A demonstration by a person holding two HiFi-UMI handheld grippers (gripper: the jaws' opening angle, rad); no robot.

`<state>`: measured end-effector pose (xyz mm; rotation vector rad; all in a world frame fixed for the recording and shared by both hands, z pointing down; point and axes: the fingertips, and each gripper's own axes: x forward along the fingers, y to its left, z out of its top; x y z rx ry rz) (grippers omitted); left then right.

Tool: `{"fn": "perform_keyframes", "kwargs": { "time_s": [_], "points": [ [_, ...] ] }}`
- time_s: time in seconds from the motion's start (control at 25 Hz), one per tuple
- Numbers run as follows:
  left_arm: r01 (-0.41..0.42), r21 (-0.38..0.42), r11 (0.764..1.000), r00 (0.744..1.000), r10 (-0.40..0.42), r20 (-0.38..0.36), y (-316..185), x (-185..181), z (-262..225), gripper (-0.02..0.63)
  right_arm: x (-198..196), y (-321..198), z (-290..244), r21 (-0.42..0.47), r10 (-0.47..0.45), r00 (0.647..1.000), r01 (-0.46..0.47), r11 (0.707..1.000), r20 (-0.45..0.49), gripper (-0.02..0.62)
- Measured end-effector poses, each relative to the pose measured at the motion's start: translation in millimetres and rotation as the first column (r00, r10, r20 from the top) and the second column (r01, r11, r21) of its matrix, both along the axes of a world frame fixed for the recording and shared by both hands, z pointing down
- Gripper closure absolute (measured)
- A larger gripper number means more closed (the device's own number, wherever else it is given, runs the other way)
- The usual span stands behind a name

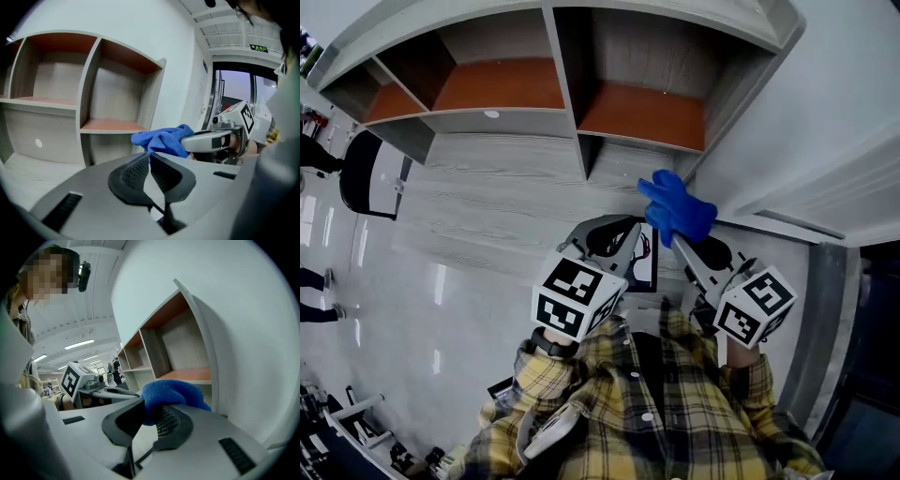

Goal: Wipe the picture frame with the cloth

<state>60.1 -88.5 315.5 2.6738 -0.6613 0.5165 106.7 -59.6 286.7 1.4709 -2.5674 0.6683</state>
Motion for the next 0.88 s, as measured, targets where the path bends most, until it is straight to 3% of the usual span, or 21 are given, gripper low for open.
{"fn": "perform_keyframes", "kwargs": {
  "time_s": [0.36, 0.88],
  "points": [
    [-0.06, 0.028, 0.998, 0.991, 0.063, -0.116, 21, 9, -30, 0.601, 4, 6, -31, 0.107, 0.01, 0.999, -0.006, 0.994, -0.04, 0.545],
    [-0.079, 0.026, 0.997, 0.99, 0.082, -0.119, 11, 13, -32, 0.601, 3, 3, -33, 0.115, -0.016, 0.998, 0.023, 0.993, -0.063, 0.545]
  ]
}}
